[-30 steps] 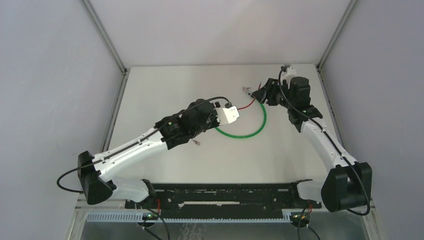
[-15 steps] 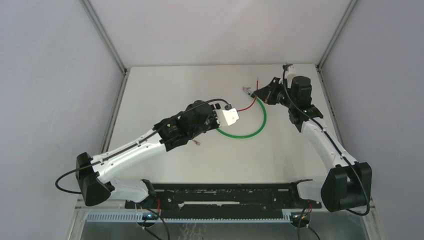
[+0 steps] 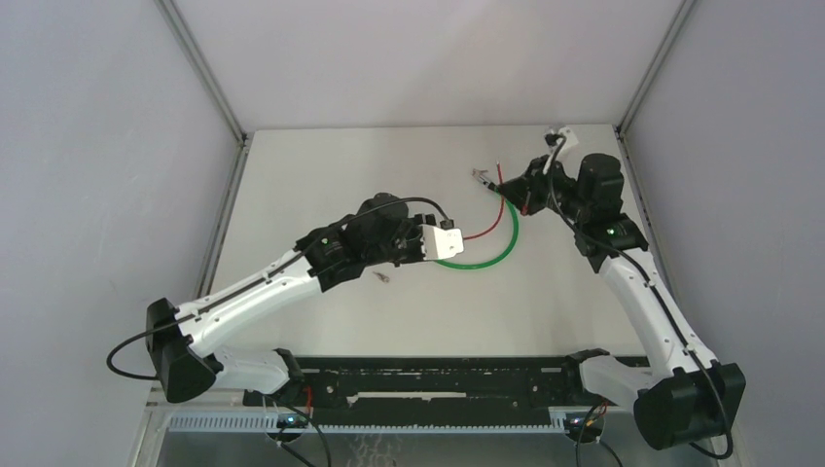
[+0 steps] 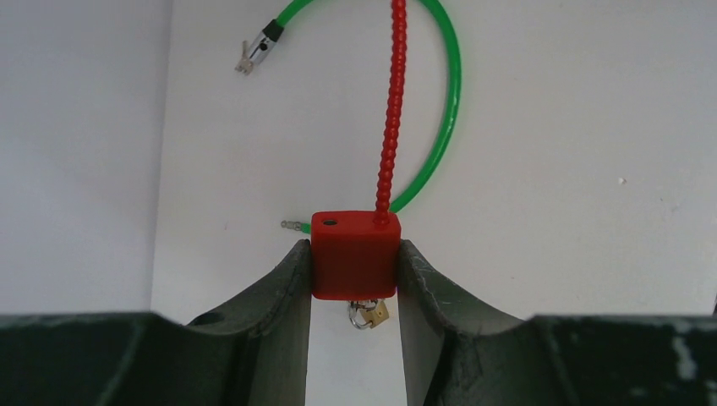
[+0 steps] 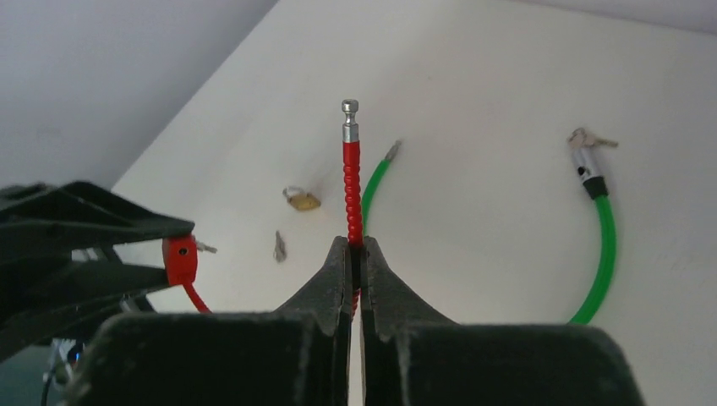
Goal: Lock with the key
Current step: Lock the lock.
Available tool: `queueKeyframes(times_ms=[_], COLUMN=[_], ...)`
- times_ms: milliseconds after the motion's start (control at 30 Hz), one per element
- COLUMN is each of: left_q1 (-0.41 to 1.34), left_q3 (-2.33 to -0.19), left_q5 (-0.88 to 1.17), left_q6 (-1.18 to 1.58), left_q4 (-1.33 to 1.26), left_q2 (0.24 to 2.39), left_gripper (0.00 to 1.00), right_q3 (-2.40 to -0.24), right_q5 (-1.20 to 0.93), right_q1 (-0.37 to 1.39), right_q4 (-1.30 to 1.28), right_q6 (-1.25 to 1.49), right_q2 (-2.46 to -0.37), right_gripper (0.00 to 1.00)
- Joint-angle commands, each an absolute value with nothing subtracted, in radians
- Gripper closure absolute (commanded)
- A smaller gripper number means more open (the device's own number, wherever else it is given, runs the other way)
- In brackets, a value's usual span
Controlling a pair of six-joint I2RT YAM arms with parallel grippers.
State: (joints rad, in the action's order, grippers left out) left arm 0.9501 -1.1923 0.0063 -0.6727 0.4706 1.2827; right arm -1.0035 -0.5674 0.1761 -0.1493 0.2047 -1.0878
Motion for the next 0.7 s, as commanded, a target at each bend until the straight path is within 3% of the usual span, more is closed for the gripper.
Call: queueKeyframes(times_ms=[0,300,667], left_q1=[0.940,0.932,0.930], left_q3=[-1.261,-1.196,-1.109], left_q5=[0.122,0.164,0.161], left_q6=[-0.755,-0.818,-0.911], left_q4=[0.487,0.500,0.525], left_q2=[1.265,1.178,1.114], left_gripper=[1.00,1.00,1.00], right_q3=[-1.034,-1.034,-1.034], right_q5=[-0.641,-0.734,-0.950], right_q1=[0.251,0.428,0.467], right_q4=[-0.316,-0.463,-0.518], right_q6=[0.013,-0.188,-0.256], right_q2=[-1.092,-1.148,-1.209], right_gripper=[1.00,1.00,1.00])
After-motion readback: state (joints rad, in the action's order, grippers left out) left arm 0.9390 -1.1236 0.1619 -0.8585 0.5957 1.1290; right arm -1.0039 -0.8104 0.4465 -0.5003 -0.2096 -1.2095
